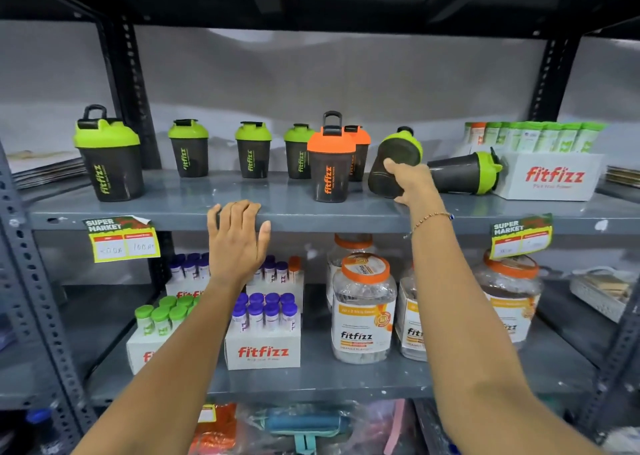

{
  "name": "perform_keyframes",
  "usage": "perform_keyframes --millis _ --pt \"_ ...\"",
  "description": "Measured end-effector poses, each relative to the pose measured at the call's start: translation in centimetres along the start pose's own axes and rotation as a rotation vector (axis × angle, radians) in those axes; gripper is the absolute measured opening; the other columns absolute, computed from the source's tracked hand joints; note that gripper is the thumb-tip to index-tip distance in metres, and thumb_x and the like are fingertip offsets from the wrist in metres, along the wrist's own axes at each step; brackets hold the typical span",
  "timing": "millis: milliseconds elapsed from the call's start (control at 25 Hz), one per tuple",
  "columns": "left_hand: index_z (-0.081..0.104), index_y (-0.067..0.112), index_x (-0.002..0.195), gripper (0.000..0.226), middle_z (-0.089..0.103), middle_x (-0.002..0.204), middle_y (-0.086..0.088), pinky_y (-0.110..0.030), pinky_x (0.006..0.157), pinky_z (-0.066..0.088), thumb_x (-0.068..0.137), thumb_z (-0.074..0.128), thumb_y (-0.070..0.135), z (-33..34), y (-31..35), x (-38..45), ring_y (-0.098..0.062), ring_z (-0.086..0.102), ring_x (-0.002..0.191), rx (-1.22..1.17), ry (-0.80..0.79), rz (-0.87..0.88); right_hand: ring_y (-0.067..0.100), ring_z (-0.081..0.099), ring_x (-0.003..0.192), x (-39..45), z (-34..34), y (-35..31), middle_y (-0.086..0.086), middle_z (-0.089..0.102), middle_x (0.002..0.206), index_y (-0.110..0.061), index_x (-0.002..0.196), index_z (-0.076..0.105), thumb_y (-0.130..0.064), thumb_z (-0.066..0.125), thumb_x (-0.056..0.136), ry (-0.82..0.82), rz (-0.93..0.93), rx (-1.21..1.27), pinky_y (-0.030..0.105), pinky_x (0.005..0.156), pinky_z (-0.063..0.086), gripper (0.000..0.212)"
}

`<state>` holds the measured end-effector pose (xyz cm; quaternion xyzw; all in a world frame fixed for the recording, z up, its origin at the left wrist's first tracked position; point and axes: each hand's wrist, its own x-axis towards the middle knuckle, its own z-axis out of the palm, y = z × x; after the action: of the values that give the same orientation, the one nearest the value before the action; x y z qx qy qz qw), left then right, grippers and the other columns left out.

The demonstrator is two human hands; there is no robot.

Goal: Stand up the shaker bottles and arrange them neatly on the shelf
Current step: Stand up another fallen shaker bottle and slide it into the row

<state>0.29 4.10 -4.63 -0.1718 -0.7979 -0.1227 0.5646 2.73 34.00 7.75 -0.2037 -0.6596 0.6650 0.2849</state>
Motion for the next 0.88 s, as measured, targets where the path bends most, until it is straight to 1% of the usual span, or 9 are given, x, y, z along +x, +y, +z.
perform_keyframes --millis 80,200,280,360,440,560,680,800,880 --pt "0.059 0.006 0.115 0.043 0.060 0.114 -0.011 -0.045 0.106 0.027 0.098 0.034 0.037 -0.4 -0.1 0.2 -0.028 0.050 0.108 -0.012 -0.046 0.040 0.028 0.051 0.123 -2.6 -0.3 0.4 0.009 0.047 0.140 -0.008 0.133 0.041 -0.035 0.073 0.075 -0.016 -0.050 0.063 0.044 0.102 0.045 0.071" --pt "0.057 0.005 0.122 0.047 0.061 0.119 -0.012 -0.043 0.103 0.031 0.098 0.033 0.038 -1.7 -1.9 0.6 -0.030 0.054 0.109 -0.010 -0.153 0.177 0.025 0.053 0.114 -8.0 1.4 0.9 0.009 0.046 0.139 -0.007 0.130 0.043 -0.039 0.073 0.072 -0.011 -0.127 0.073 0.035 0.093 0.044 0.073" --pt "0.057 0.003 0.121 0.047 0.062 0.118 -0.015 -0.045 0.102 0.034 0.098 0.033 0.036 -2.8 -4.3 1.0 -0.033 0.055 0.109 -0.025 -0.174 0.128 0.025 0.051 0.109 -12.2 3.9 1.0 0.008 0.043 0.134 -0.003 0.131 0.041 -0.032 0.071 0.080 0.000 -0.206 0.034 0.031 0.092 0.043 0.066" --pt "0.057 0.002 0.120 0.047 0.062 0.117 -0.016 -0.046 0.103 0.034 0.099 0.032 0.036 -4.0 -7.3 0.7 -0.034 0.054 0.109 -0.020 -0.177 0.049 0.019 0.044 0.107 -16.4 7.4 1.4 0.003 0.032 0.127 -0.004 0.138 0.032 -0.026 0.071 0.083 -0.043 -0.290 0.016 0.026 0.096 0.037 0.071" --pt "0.057 0.002 0.122 0.049 0.061 0.120 -0.017 -0.047 0.104 0.034 0.099 0.030 0.036 -4.6 -9.9 0.1 -0.035 0.054 0.112 0.016 -0.203 0.110 0.013 0.036 0.107 -19.0 10.6 1.7 0.001 0.025 0.122 -0.008 0.141 0.025 -0.023 0.070 0.085 -0.149 -0.335 -0.001 0.021 0.094 0.031 0.073" --pt "0.057 0.000 0.121 0.049 0.061 0.121 -0.018 -0.046 0.105 0.034 0.099 0.031 0.035 -6.1 -14.6 -0.4 -0.037 0.054 0.114 0.003 -0.210 0.064 0.018 0.045 0.120 -20.3 16.7 1.2 0.001 0.037 0.134 -0.014 0.132 0.030 -0.023 0.074 0.077 -0.365 -0.284 0.042 0.031 0.105 0.038 0.071" --pt "0.057 0.000 0.123 0.049 0.060 0.125 -0.018 -0.043 0.108 0.031 0.099 0.032 0.035 -6.6 -19.4 -0.9 -0.036 0.052 0.118 0.004 -0.213 0.053 0.026 0.052 0.124 -19.5 21.2 0.7 0.006 0.049 0.138 -0.011 0.129 0.034 -0.023 0.077 0.067 -0.411 -0.256 -0.006 0.045 0.108 0.042 0.076" --pt "0.057 -0.002 0.121 0.050 0.060 0.122 -0.020 -0.043 0.109 0.028 0.099 0.031 0.036 -6.5 -23.0 -0.9 -0.037 0.052 0.115 0.021 -0.183 0.053 0.028 0.042 0.134 -18.5 23.8 0.0 0.007 0.041 0.147 -0.006 0.139 0.029 -0.020 0.075 0.075 -0.396 -0.260 -0.129 0.043 0.111 0.037 0.080" --pt "0.057 -0.003 0.119 0.051 0.061 0.118 -0.020 -0.044 0.109 0.028 0.100 0.029 0.036 -6.3 -24.7 -0.7 -0.037 0.053 0.112 0.034 -0.170 0.032 0.029 0.040 0.134 -18.1 25.0 -0.2 0.009 0.038 0.146 -0.001 0.138 0.029 -0.017 0.070 0.083 -0.385 -0.244 -0.211 0.037 0.109 0.038 0.071"
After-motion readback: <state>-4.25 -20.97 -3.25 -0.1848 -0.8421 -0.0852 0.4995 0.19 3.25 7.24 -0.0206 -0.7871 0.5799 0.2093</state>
